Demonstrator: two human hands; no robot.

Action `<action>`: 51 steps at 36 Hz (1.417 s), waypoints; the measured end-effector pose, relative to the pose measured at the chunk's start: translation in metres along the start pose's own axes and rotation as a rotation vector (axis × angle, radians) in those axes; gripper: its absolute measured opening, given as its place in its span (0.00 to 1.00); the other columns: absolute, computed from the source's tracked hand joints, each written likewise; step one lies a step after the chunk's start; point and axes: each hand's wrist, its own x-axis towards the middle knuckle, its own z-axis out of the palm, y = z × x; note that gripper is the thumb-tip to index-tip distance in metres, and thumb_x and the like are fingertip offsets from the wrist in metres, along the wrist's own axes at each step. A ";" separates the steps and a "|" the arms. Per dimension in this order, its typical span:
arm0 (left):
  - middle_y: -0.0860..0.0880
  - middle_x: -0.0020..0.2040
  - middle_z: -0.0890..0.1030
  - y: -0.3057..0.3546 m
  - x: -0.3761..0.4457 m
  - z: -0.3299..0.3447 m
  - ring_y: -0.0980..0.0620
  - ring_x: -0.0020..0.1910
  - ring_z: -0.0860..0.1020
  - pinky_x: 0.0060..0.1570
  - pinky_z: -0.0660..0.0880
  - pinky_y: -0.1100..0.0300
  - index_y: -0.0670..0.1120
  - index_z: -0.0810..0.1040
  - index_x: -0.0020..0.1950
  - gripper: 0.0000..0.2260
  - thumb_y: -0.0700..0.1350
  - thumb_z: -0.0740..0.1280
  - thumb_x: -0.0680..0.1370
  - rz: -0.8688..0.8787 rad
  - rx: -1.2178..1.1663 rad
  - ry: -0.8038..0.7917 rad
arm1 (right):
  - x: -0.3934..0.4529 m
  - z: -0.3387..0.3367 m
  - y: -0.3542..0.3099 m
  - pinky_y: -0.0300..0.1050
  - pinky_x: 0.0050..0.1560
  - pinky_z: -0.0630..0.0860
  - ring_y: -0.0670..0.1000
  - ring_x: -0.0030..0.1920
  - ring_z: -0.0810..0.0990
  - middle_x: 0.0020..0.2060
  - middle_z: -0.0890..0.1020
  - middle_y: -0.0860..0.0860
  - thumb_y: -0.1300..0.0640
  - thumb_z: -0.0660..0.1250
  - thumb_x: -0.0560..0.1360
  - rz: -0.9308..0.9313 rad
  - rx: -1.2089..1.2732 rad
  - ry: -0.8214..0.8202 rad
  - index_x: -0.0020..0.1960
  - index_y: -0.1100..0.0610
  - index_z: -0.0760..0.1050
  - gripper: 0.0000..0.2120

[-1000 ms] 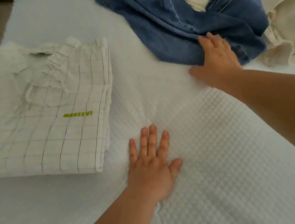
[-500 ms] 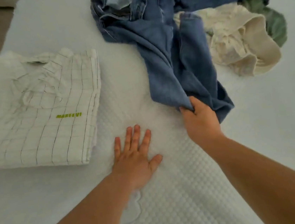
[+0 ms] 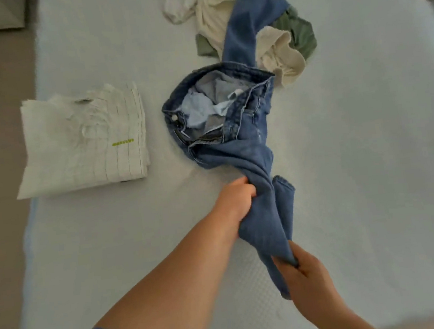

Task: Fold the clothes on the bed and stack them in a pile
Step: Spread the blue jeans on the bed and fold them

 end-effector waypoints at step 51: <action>0.60 0.35 0.83 0.101 -0.260 0.174 0.64 0.35 0.80 0.35 0.75 0.70 0.53 0.80 0.40 0.02 0.49 0.71 0.71 0.434 -0.208 0.458 | -0.128 -0.330 -0.102 0.51 0.49 0.76 0.56 0.47 0.81 0.43 0.83 0.55 0.60 0.66 0.75 -0.152 -0.036 -0.066 0.51 0.58 0.78 0.06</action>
